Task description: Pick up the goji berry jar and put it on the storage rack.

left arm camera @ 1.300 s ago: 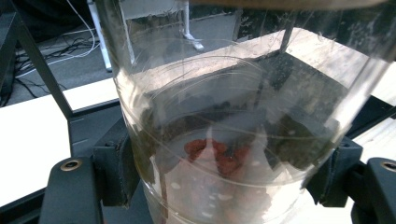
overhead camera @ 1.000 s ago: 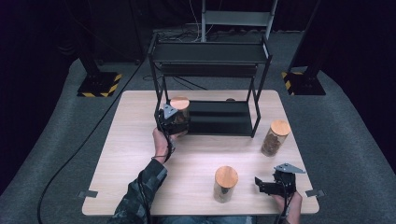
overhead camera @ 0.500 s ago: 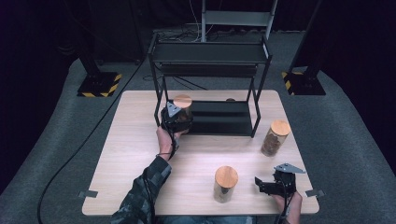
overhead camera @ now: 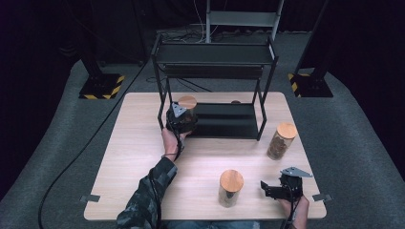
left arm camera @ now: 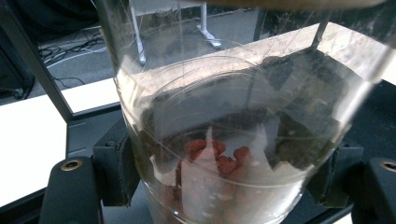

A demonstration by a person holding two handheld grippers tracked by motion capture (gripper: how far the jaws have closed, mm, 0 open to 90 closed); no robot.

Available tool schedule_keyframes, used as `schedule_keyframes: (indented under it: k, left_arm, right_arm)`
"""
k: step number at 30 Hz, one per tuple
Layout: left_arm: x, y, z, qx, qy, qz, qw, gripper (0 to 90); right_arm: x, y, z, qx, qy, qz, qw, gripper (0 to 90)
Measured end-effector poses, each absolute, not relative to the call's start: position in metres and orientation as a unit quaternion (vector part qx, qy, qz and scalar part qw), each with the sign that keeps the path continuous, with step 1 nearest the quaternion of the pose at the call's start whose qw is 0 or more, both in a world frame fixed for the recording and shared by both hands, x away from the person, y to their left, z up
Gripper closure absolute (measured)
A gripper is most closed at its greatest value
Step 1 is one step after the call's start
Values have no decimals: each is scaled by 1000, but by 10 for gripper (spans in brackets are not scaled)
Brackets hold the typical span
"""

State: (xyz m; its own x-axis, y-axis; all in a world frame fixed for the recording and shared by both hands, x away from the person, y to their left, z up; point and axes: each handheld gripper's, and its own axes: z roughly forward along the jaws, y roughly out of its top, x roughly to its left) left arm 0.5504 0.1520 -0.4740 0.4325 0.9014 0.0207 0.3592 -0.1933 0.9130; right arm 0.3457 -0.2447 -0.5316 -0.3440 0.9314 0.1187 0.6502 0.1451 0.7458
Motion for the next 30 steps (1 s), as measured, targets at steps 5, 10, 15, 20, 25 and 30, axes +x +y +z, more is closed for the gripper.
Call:
schedule_keyframes:
  k: [5,10,15,20,25,30]
  left_arm:
    - [555,151,-478,713,447,295,453,247]
    - [559,151,-481,710,452,292,455,247]
    - [561,152,-484,707,456,284,460,248]
    - [561,153,-486,701,454,279,473,247]
    - [561,152,-487,700,454,280,475,247]
    - [561,151,-487,701,454,279,473,247]
  right_arm:
    - [346,-245,-532,540,733,369,191,0]
    - [346,-245,-532,539,733,368,191,0]
    - [346,-245,-532,539,733,369,191,0]
    - [346,-244,-532,539,733,368,191,0]
    - [346,-244,-532,539,733,368,191,0]
    - [346,-244,-532,539,733,368,191,0]
